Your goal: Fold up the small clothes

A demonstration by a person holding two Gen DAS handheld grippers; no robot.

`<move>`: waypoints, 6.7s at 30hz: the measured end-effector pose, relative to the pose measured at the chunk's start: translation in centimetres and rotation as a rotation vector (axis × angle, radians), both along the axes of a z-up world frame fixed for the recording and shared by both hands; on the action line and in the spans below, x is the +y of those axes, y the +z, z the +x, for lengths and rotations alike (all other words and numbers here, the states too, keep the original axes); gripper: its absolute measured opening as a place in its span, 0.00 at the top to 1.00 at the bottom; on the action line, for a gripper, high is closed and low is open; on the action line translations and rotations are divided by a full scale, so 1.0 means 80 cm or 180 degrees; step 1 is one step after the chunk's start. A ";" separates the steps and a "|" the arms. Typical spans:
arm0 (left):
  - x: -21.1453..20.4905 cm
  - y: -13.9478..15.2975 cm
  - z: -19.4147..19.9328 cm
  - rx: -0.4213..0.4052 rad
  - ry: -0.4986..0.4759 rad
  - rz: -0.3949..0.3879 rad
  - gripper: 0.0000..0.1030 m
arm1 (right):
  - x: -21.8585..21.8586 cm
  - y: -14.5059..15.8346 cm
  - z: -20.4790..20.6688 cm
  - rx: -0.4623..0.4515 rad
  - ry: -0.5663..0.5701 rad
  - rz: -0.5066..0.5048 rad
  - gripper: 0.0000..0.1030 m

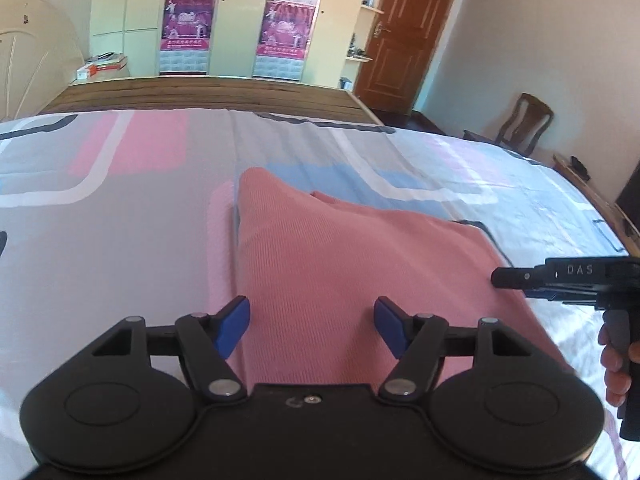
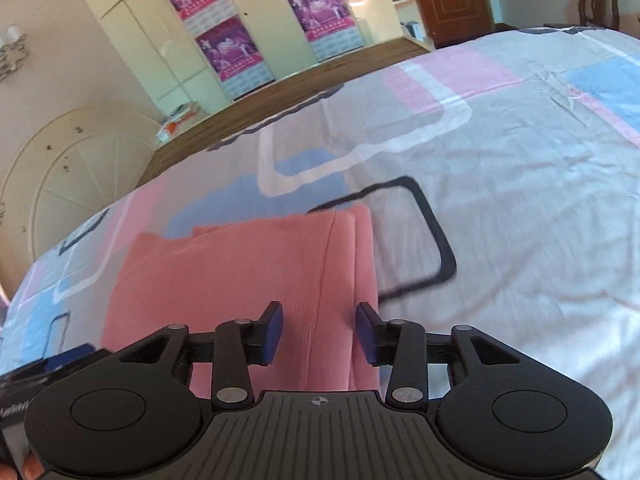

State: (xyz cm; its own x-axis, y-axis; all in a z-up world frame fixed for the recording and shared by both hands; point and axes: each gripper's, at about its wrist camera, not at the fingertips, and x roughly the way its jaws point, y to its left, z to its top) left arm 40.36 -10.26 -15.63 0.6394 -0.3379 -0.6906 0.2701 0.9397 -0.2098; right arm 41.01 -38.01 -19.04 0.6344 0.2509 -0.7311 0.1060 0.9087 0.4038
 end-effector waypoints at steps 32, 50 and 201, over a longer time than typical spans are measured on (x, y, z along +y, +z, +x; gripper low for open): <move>0.041 -0.003 -0.044 0.0069 0.0247 -0.0120 0.27 | 0.005 0.034 -0.108 -0.0075 0.0261 -0.0124 0.81; 0.027 -0.033 -0.095 0.0374 0.0051 -0.0080 0.30 | 0.003 -0.010 -0.164 0.0328 0.0023 -0.0301 0.92; 0.483 0.046 0.022 0.0286 0.0242 -0.0593 0.63 | 0.488 0.008 0.061 -0.0022 0.0937 0.1537 0.78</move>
